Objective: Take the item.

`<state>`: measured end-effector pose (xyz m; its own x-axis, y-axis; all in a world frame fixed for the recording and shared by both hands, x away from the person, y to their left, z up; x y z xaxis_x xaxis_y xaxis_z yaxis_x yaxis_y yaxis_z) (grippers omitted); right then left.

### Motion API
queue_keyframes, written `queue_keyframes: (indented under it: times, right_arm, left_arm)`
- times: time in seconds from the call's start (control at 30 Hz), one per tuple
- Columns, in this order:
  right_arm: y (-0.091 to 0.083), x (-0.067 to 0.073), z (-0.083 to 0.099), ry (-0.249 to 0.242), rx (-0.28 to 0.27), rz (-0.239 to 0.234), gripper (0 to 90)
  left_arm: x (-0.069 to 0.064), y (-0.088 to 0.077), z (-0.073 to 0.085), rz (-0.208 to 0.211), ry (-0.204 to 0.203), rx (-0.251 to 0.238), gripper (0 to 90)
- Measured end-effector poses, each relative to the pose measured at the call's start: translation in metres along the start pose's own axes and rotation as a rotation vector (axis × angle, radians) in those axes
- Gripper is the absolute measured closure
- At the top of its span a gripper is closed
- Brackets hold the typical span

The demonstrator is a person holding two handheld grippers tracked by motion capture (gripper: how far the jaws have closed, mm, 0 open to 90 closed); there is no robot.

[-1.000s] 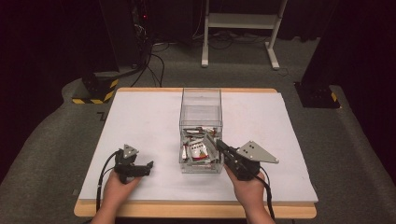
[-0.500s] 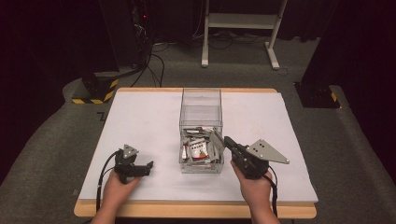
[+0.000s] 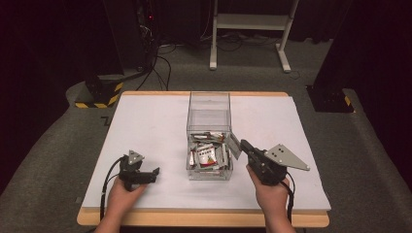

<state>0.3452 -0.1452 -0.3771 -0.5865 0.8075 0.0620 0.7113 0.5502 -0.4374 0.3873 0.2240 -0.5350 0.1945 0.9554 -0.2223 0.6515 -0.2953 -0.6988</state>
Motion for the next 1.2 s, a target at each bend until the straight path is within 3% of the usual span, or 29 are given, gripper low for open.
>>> queue_keyframes:
  times: [1.2]
  right_arm:
    - [-0.003,-0.048,0.012,0.068,0.019,0.131,90.0]
  left_arm:
    - [0.000,0.000,0.000,0.000,0.001,0.002,7.3]
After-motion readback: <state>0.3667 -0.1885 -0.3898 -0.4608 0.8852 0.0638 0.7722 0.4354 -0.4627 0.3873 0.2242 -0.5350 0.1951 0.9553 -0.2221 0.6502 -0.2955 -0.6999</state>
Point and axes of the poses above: each handheld gripper's, and its own axes: y roughly forward along the jaws, z roughly out of its underside, x roughly to its left, the point moved 3 cm from there along y, roughly forward along the jaws, and after that the axes turned 15 degrees about x, right-handed, at the moved point
